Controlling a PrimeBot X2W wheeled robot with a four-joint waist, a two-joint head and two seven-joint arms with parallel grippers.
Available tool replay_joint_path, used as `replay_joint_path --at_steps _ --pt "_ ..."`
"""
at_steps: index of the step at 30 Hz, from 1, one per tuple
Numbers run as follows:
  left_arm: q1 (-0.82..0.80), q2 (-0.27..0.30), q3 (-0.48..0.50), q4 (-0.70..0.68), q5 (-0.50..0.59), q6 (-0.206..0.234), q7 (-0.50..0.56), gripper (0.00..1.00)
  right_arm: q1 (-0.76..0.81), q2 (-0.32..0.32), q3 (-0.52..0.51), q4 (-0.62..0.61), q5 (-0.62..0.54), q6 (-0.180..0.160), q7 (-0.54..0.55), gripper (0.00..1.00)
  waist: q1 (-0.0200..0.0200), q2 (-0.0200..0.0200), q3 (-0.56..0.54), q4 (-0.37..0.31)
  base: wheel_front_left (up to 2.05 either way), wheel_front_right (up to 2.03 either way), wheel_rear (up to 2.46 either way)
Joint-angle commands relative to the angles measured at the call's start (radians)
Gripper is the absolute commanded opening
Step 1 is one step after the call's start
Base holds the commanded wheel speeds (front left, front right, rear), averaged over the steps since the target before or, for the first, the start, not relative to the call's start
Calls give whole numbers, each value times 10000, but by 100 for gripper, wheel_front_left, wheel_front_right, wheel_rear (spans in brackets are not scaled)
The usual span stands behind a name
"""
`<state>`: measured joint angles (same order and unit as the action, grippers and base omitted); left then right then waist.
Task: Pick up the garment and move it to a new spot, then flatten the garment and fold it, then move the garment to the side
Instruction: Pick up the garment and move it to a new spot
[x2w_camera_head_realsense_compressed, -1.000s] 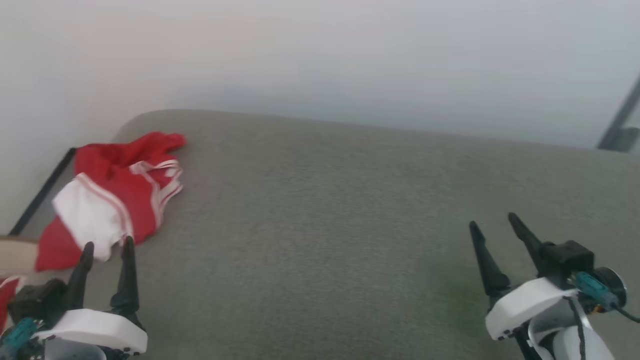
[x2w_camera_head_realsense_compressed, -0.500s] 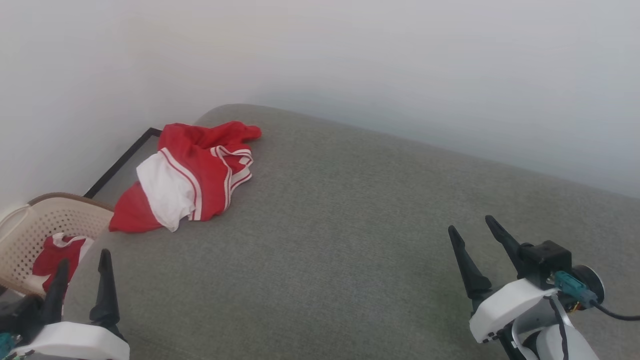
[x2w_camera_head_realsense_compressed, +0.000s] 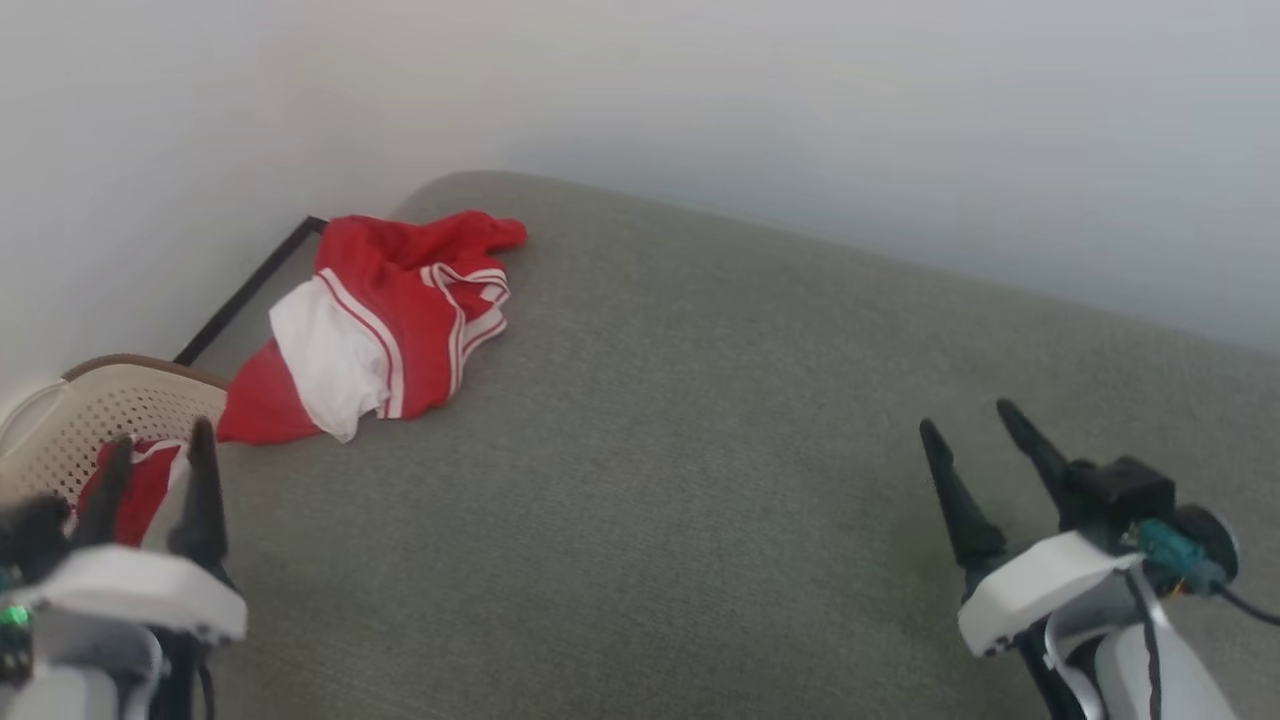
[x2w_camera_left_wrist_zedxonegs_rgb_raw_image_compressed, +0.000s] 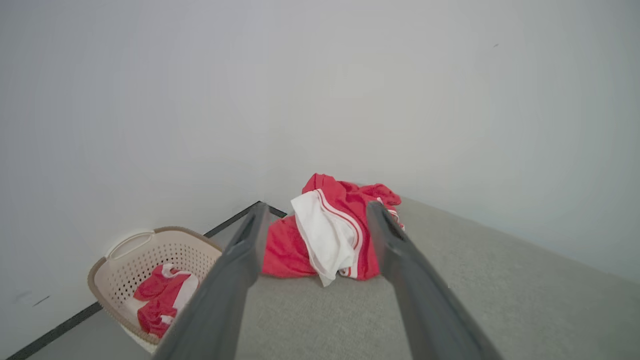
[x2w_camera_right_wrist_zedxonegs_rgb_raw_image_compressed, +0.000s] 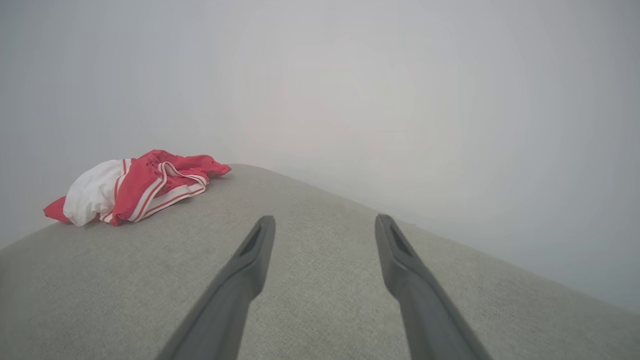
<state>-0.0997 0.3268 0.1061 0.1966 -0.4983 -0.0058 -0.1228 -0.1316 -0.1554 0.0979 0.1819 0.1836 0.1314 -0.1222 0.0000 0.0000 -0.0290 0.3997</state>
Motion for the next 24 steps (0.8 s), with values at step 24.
replay_joint_path --at_steps 24 --pt "-6831 1637 -91 7040 -991 -557 2716 100 -2107 -1433 -211 -2175 -171 -13 1113 100 0 0 4946 -2715 0 0 0"
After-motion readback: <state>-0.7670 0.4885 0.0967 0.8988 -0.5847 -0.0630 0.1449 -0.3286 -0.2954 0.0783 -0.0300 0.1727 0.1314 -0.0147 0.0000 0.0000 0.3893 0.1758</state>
